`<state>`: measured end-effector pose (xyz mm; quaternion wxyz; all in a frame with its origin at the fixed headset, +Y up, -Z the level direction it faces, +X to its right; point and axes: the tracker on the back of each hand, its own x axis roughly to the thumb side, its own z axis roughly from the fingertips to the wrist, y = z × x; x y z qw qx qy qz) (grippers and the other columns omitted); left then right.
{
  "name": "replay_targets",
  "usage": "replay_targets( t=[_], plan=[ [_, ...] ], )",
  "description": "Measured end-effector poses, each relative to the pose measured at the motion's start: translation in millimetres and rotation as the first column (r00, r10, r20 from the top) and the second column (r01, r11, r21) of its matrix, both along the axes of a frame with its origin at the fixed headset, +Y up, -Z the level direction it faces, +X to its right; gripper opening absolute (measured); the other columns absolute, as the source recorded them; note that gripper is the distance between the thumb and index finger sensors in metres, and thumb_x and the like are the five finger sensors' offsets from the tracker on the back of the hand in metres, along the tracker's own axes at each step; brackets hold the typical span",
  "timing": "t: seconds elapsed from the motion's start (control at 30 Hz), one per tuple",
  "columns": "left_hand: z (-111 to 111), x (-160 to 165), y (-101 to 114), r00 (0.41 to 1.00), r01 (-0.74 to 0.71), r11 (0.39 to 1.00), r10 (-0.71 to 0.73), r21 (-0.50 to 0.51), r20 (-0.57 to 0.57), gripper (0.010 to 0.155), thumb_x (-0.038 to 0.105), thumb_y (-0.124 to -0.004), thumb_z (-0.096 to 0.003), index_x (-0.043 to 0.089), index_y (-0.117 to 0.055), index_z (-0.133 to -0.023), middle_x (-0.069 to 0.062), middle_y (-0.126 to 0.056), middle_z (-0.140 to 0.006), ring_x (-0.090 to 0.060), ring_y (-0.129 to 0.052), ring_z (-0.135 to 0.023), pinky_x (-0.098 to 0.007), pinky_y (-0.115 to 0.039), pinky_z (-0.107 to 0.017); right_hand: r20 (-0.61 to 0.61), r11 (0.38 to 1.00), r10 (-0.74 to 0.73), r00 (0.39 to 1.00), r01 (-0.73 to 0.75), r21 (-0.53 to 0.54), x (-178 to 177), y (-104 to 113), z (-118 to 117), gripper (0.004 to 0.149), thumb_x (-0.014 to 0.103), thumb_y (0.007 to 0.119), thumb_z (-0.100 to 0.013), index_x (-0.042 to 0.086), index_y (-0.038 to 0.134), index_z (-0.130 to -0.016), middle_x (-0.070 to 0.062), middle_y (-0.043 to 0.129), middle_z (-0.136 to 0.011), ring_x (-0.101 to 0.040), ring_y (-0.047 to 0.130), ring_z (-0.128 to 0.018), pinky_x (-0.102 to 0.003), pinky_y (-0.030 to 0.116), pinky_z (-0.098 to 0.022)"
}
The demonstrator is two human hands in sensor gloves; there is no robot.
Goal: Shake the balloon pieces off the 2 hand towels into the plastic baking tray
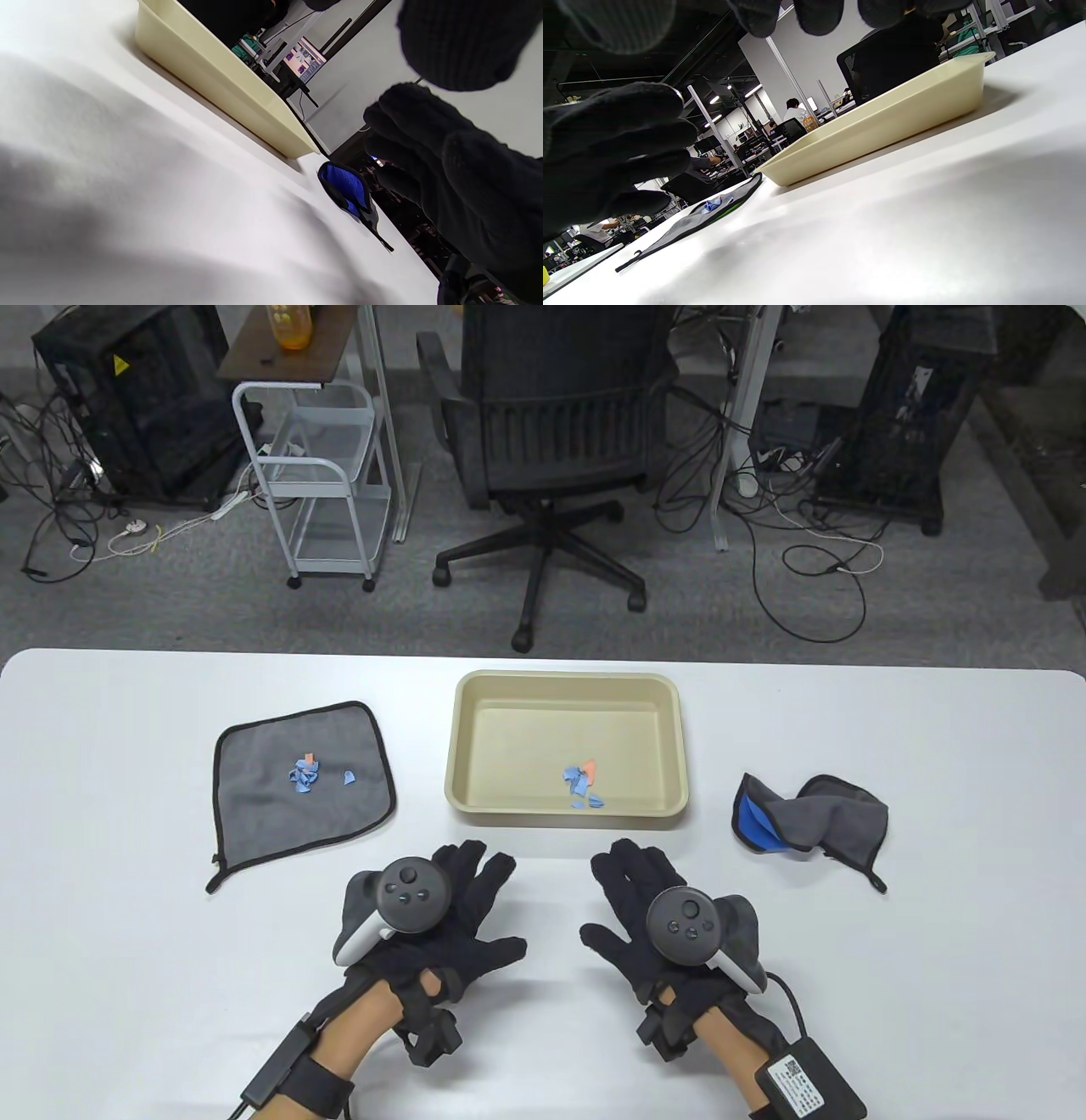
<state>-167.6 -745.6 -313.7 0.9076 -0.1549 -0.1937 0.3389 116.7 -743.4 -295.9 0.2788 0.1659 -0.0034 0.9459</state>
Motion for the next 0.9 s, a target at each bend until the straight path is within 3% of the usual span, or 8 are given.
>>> replay_targets(
  t=[0.23, 0.4, 0.53, 0.73, 0.9],
  plan=[
    [-18, -38, 41, 0.993, 0.029, 0.999, -0.025, 0.033, -0.114, 0.095, 0.066, -0.080, -0.0305, 0.046, -0.023, -0.104, -0.004, 0.005, -0.111, -0.049, 0.013, -0.103, -0.085, -0.016, -0.066, 0.005, 0.999, 0.032, 0.999, -0.033, 0.020, 4, 2, 0, 0.078, 0.063, 0.067, -0.037, 0.030, 0.042, -0.103, -0.007, 0.037, -0.118, -0.043, 0.034, -0.105, -0.064, 0.044, -0.071],
    [-52, -83, 71, 0.966, 0.041, 0.998, -0.025, 0.057, -0.257, 0.093, 0.063, -0.083, -0.0298, 0.049, -0.028, -0.103, -0.002, 0.008, -0.110, -0.048, 0.017, -0.102, -0.088, -0.012, -0.064, 0.008, 0.999, 0.040, 0.999, -0.040, 0.026, 6, 2, 0, 0.078, 0.062, 0.067, -0.037, 0.030, 0.042, -0.103, -0.007, 0.038, -0.118, -0.043, 0.035, -0.105, -0.064, 0.044, -0.071],
    [-80, -112, 82, 0.935, 0.091, 0.995, -0.071, 0.042, -0.348, 0.090, 0.061, -0.086, -0.0299, 0.051, -0.032, -0.102, -0.001, 0.009, -0.110, -0.048, 0.017, -0.103, -0.089, -0.013, -0.064, 0.009, 0.999, 0.046, 0.999, -0.046, 0.025, 8, 2, 0, 0.078, 0.062, 0.067, -0.037, 0.030, 0.043, -0.103, -0.007, 0.039, -0.118, -0.044, 0.035, -0.105, -0.064, 0.044, -0.071],
    [-127, -147, 78, 0.876, 0.151, 0.988, -0.146, -0.027, -0.460, 0.088, 0.058, -0.088, -0.0300, 0.055, -0.036, -0.101, 0.001, 0.009, -0.110, -0.046, 0.014, -0.105, -0.088, -0.014, -0.066, 0.010, 0.999, 0.049, 0.999, -0.049, 0.022, 10, 3, 1, 0.077, 0.062, 0.068, -0.037, 0.030, 0.043, -0.103, -0.007, 0.039, -0.118, -0.044, 0.035, -0.105, -0.064, 0.044, -0.071],
    [-167, -167, 50, 0.826, 0.135, 0.981, -0.189, -0.139, -0.531, 0.086, 0.056, -0.090, -0.0299, 0.056, -0.040, -0.100, 0.002, 0.006, -0.111, -0.045, 0.011, -0.107, -0.088, -0.016, -0.068, 0.011, 0.999, 0.048, 0.999, -0.048, 0.021, 11, 3, 1, 0.077, 0.062, 0.068, -0.037, 0.029, 0.043, -0.103, -0.008, 0.039, -0.118, -0.044, 0.035, -0.105, -0.064, 0.044, -0.071]
  ],
)
